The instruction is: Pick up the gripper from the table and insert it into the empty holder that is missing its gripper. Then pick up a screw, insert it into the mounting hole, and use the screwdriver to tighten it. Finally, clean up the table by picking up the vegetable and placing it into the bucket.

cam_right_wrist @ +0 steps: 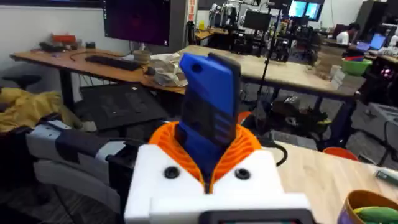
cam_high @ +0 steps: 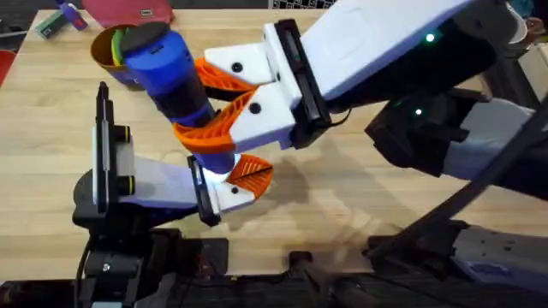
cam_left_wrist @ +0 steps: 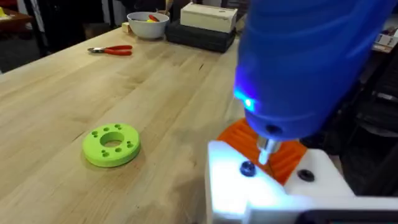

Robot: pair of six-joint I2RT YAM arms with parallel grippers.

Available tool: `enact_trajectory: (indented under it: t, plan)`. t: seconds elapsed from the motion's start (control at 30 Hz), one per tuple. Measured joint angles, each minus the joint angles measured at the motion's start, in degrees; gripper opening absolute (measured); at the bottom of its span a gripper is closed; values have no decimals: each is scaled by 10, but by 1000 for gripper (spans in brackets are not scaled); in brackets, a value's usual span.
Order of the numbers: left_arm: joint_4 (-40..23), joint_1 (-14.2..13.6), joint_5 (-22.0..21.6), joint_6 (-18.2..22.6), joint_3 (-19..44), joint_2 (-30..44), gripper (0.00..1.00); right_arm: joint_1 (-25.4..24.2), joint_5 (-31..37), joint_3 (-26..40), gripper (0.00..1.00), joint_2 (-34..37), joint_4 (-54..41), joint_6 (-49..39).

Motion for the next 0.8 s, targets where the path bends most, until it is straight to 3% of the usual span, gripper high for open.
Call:
enact_trajectory:
  t: [0.8]
  plan:
    - [0, 0, 0, 0, 0, 0, 9, -3, -8, 0, 25, 0, -9, -21]
